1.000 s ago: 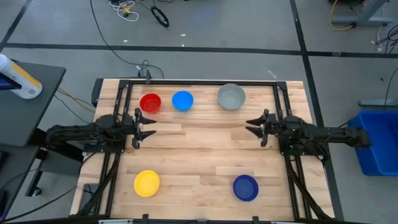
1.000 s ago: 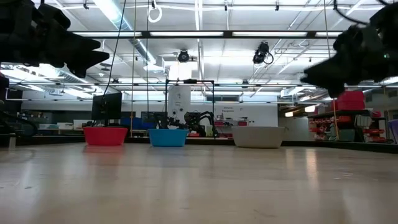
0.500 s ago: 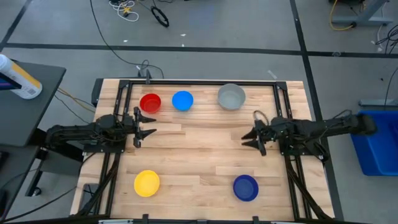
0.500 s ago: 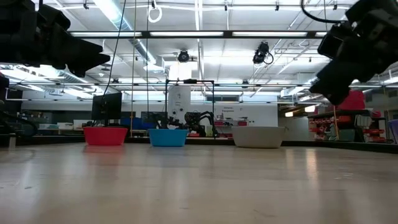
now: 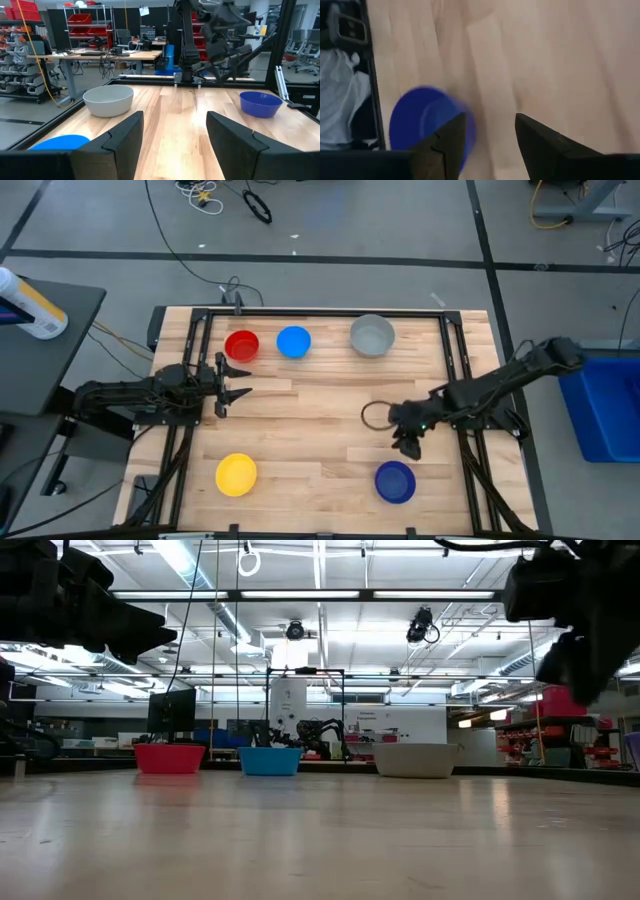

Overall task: Nest bowls inside each other
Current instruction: Stack the dark blue bowl on the gray bowl

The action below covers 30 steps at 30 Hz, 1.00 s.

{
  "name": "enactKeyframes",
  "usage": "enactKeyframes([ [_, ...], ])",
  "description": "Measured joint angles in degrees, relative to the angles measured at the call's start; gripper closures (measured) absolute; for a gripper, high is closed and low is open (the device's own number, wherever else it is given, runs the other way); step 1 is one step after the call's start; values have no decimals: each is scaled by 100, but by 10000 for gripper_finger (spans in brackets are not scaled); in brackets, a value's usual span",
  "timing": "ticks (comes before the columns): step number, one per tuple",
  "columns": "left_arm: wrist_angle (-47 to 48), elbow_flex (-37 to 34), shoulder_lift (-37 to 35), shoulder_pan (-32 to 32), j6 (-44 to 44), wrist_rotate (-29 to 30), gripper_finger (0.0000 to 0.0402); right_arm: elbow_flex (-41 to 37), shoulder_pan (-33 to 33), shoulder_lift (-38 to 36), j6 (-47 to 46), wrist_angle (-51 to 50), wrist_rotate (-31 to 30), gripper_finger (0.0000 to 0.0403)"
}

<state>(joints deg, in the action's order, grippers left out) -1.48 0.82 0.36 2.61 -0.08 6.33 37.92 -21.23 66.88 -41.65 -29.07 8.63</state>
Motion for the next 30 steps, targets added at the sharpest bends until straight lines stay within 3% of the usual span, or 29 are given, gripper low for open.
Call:
enactKeyframes([
  [14, 18, 0, 0, 2, -10, 2, 177, 27, -1107, 779, -1612, 346, -267, 214],
  [23, 31, 0, 0, 2, -10, 2, 177, 27, -1306, 1163, -1838, 715, -328, 219],
  [30, 33, 0, 0, 0, -12, -5, 177, 27, -1306, 1375, -1764, 766, -462, 258],
])
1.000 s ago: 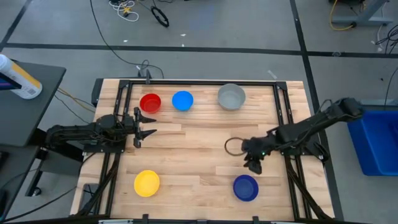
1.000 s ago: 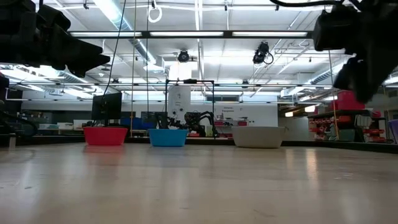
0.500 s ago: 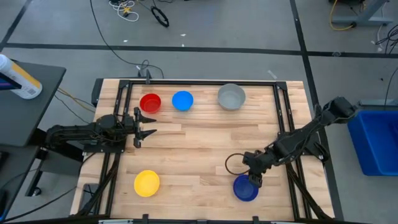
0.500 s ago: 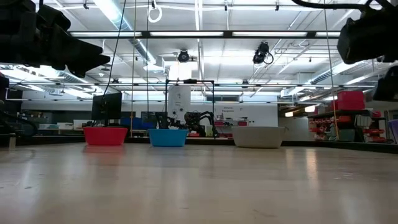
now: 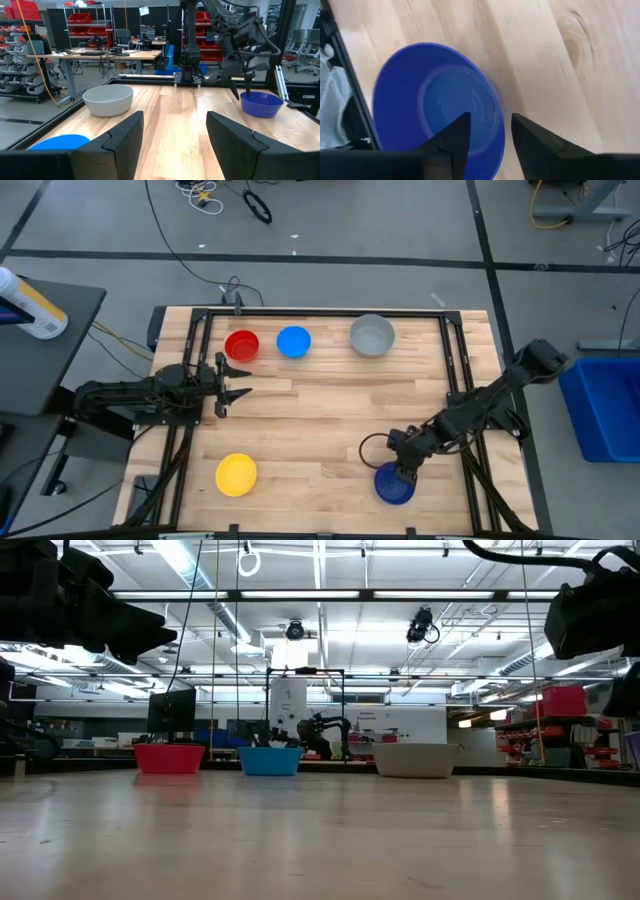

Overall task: Nest bowls inside each other
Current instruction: Stack the dark blue bowl on the gray bowl

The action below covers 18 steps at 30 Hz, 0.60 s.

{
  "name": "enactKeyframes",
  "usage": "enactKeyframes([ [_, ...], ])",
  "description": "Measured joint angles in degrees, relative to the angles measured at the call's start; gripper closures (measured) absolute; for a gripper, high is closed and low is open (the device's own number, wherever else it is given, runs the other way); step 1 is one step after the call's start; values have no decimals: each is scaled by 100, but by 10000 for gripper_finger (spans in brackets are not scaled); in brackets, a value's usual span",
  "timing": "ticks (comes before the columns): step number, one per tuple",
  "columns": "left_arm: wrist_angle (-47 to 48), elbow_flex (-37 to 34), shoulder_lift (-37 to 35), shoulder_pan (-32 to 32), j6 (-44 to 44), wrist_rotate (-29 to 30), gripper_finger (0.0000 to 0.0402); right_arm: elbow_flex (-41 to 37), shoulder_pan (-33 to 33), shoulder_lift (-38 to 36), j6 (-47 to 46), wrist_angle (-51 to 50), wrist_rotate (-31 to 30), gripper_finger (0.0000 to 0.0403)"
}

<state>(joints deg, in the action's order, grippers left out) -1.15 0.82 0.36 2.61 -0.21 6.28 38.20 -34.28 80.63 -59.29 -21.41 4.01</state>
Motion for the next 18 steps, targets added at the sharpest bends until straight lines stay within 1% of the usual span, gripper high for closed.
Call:
enactKeyframes([
  [5, 2, 0, 0, 0, 0, -4, 177, 0, 0, 244, 92, -4, 21, 293],
  [7, 2, 0, 0, 0, 0, -4, 177, 0, 0, 317, 148, -4, 53, 323],
  [9, 2, 0, 0, 2, 0, -4, 177, 0, 0, 377, 175, 1, 50, 371],
  [10, 2, 0, 0, 0, 0, -4, 177, 0, -1, 398, 255, 11, 2, 386],
  [14, 2, 0, 2, 0, 0, -4, 177, 0, -4, 420, 729, 257, -548, 396],
  [18, 2, 0, 0, 0, 48, 0, 177, 0, 195, 341, 1337, 438, -1643, 398],
])
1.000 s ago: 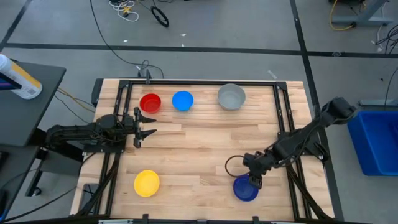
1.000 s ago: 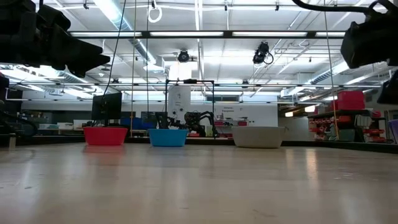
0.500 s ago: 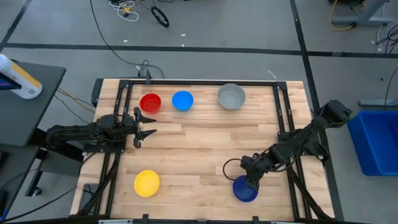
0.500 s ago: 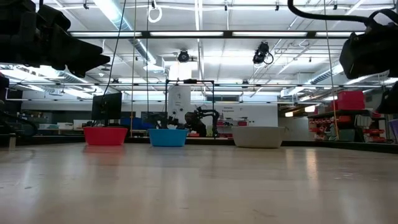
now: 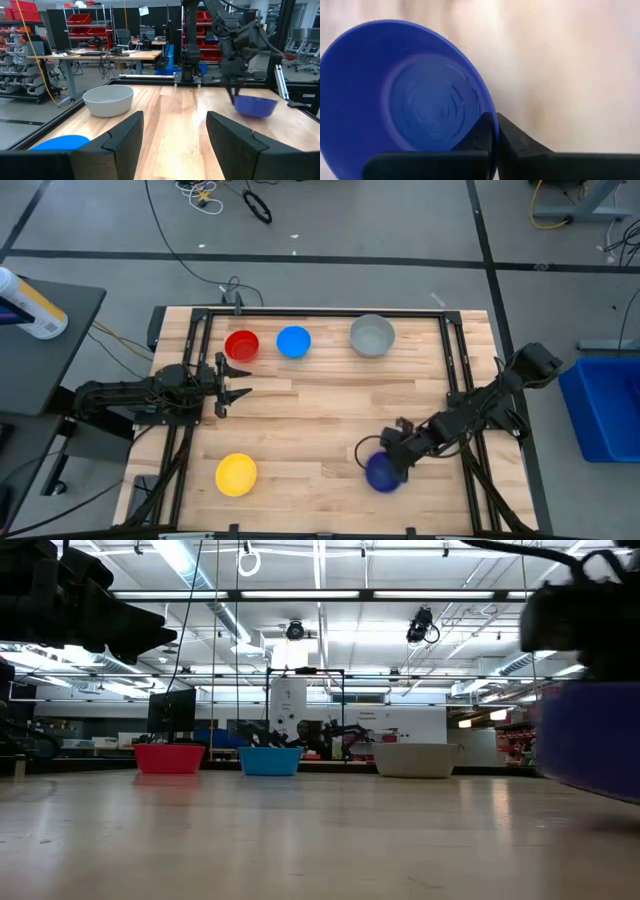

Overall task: Nest bowls inside each other
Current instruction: Stack the dark blue bowl on the gray bowl

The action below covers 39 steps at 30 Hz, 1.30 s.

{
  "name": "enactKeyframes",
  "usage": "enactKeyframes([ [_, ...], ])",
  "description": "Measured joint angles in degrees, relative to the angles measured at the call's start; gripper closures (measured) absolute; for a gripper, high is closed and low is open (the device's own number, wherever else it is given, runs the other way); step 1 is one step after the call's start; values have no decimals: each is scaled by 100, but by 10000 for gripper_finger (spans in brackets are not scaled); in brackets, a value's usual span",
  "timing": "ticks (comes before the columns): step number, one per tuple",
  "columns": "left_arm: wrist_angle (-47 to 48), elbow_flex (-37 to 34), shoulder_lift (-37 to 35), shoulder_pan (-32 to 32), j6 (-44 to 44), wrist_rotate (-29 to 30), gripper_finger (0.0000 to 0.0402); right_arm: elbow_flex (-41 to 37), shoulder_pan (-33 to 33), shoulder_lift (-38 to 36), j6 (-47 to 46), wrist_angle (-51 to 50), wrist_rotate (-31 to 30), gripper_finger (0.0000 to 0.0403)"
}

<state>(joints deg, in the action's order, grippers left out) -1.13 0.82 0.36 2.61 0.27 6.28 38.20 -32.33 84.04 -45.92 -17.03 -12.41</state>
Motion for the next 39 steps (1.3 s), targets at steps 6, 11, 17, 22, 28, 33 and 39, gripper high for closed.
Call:
enactKeyframes([
  [6, 0, -2, 0, 1, 4, 9, 177, 0, 868, -128, 990, -37, -1859, 400],
  [11, 0, -2, 1, 2, -10, 9, 178, 133, 2107, -128, 2299, 136, -2937, 401],
  [17, -1, -2, 0, 0, -27, 12, 178, 837, 3186, -455, 4212, 585, -3105, 401],
  [22, 0, -2, 0, 0, -28, 4, 178, 1219, 4296, -843, 4898, 526, -2925, 401],
  [28, 0, -2, 0, 1, -52, 2, 178, 1220, 5859, -811, 4776, 439, -1603, 401],
  [33, 0, -2, 2, 0, -52, 0, 178, 1220, 6563, -565, 4692, 384, -624, 401],
  [39, 0, -3, 2, 0, -77, 3, 178, 1220, 7091, -274, 4573, 142, 54, 401],
])
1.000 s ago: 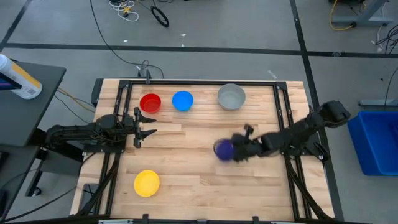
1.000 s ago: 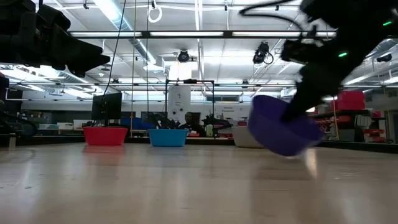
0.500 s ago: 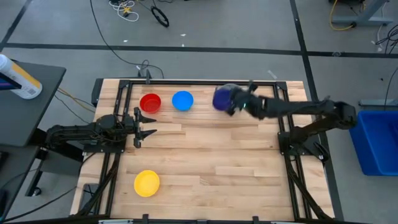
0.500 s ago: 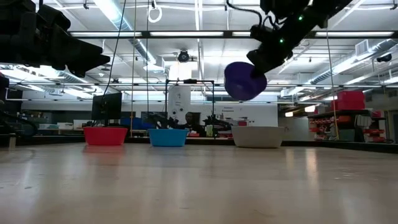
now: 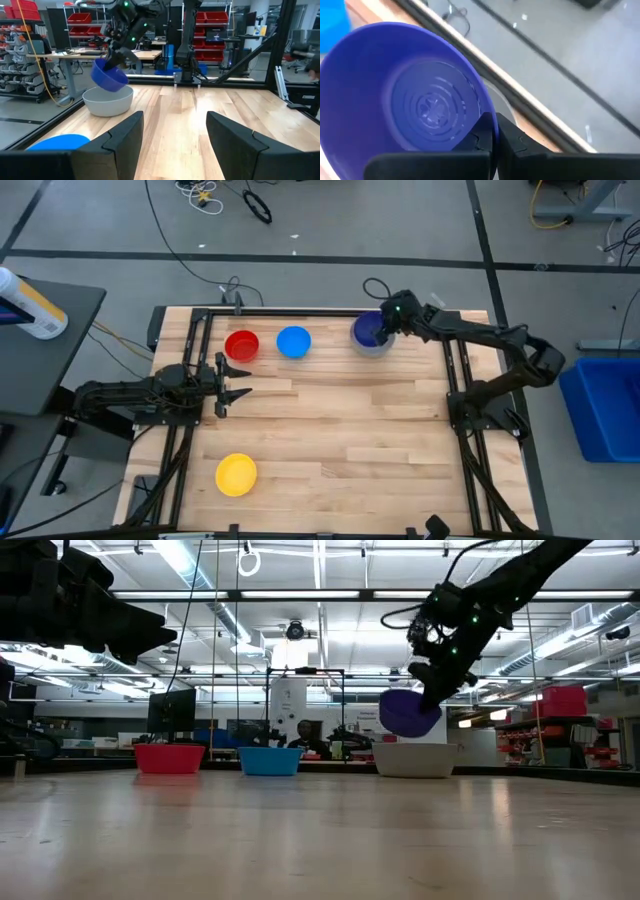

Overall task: Nest bowls inside each other
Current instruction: Stack the dark blue bowl on the gray bowl, then stack the light blue bowl on the dark blue bowl

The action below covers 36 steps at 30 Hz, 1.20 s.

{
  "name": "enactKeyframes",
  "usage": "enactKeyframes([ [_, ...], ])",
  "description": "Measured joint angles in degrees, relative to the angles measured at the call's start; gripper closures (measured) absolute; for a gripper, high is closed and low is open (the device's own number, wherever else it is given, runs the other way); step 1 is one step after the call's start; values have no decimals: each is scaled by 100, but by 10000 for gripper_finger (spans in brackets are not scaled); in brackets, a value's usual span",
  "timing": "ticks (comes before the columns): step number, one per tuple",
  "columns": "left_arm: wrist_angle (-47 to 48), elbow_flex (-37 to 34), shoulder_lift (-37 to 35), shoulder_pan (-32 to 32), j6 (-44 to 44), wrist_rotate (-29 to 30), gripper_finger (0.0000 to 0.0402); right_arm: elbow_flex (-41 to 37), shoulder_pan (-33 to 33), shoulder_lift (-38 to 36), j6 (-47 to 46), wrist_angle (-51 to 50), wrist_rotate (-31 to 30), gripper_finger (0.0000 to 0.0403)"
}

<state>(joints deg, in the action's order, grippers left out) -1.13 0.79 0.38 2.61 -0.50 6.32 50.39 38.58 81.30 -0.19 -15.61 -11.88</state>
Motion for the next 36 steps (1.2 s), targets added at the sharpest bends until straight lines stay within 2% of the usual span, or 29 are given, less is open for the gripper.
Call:
enactKeyframes([
  [15, 0, -1, -1, 0, -26, 8, 178, 0, 429, 782, -112, -549, 940, 401],
  [21, 0, -1, -2, 0, -32, 5, 178, 0, 427, 939, -226, -569, 931, 398],
  [25, 0, -1, 0, 0, -34, 3, 178, 0, 427, 939, -259, -458, 900, 360],
  [33, 0, -1, 1, 0, -34, 1, 178, 0, 427, 939, -82, -165, 884, 246],
  [36, 0, -1, -2, 2, -31, -1, 178, -2, 372, 897, 46, 264, 590, 218],
])
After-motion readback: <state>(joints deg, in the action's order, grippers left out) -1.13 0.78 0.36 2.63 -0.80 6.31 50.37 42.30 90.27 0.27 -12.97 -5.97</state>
